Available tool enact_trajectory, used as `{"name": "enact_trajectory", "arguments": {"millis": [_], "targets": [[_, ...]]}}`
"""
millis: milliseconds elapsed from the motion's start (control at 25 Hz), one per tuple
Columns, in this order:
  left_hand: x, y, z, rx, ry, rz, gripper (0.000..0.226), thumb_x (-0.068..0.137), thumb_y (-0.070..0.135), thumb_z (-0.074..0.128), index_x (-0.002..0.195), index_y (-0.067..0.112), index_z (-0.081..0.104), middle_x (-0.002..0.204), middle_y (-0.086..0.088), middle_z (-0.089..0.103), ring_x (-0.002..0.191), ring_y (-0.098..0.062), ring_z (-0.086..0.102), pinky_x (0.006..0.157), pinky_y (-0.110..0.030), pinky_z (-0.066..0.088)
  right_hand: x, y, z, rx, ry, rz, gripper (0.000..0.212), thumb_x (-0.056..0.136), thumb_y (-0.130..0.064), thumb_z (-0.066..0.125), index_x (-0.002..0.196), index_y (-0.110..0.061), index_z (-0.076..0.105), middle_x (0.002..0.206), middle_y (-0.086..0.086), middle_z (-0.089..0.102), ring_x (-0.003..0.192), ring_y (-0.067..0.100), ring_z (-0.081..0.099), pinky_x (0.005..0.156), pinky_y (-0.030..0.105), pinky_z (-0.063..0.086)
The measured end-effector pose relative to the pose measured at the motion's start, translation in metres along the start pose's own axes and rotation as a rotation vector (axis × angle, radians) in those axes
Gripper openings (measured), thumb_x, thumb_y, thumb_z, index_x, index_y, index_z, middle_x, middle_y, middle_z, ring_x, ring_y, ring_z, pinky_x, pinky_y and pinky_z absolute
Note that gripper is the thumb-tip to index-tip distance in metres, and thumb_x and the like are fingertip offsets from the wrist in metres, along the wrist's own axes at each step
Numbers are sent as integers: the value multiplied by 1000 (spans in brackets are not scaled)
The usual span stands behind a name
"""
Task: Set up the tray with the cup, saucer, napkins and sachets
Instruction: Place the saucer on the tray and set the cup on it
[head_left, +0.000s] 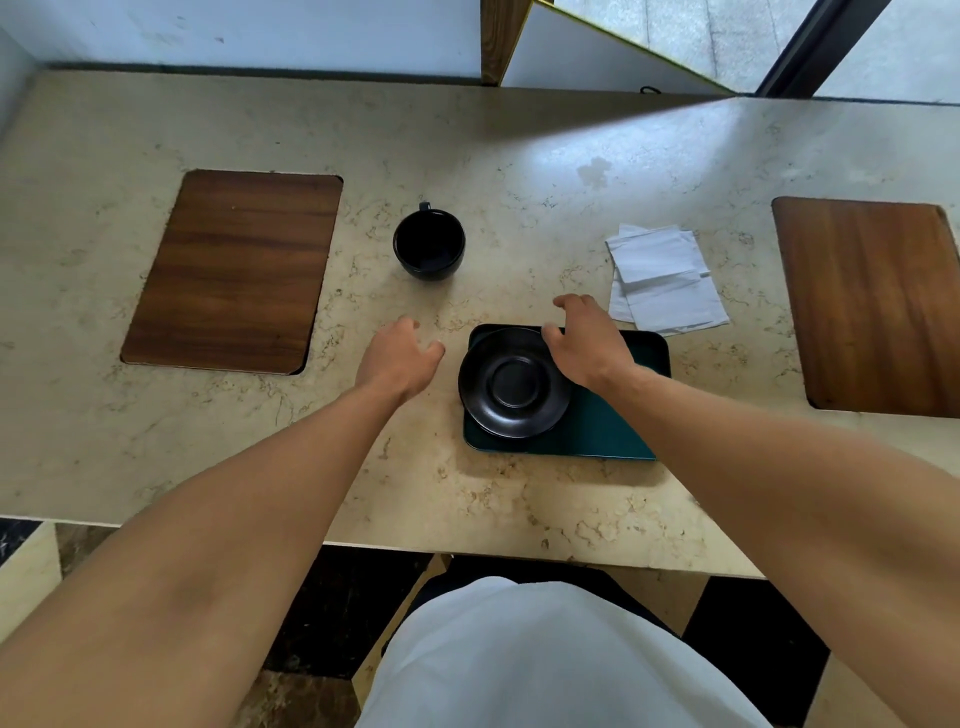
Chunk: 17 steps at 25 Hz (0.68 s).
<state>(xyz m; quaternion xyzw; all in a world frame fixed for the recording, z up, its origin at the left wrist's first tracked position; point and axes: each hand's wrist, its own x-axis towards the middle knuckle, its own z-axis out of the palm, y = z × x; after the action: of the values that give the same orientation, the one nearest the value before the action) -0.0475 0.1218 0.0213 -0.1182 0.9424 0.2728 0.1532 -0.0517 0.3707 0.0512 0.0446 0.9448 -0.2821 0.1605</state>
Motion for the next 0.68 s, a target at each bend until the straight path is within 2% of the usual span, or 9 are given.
{"name": "enact_trajectory", "arguments": {"millis": [200,320,480,680], "targets": [[26,-12,-32,-34,33,23,61,89,48,60,141,18,46,137,-9,55,122,-28,54,92,-40,48,27,-35,-3,-3,-8,-31,52,101,-26,48,150,-11,40,152,13,42,135,30,46,108,37,37],[41,-15,-48,-81,37,44,59,89,44,63,140,20,46,135,-7,56,119,-26,55,88,-36,47,44,-51,2,-10,-18,-40,53,100,-28,51,150,-13,40,152,11,43,134,29,48,106,36,39],[61,-14,-59,-97,19,51,61,88,39,68,141,20,45,137,-8,56,119,-26,56,89,-35,47,74,-66,4,9,-39,-43,54,99,-27,54,150,-15,40,150,9,45,132,27,50,106,37,41],[85,-8,-60,-118,1,-15,74,82,37,76,145,19,41,137,-8,56,117,-25,57,90,-37,54,120,-75,9,12,-137,-91,59,93,-15,54,150,-16,39,146,6,50,130,24,52,103,32,42]]}}
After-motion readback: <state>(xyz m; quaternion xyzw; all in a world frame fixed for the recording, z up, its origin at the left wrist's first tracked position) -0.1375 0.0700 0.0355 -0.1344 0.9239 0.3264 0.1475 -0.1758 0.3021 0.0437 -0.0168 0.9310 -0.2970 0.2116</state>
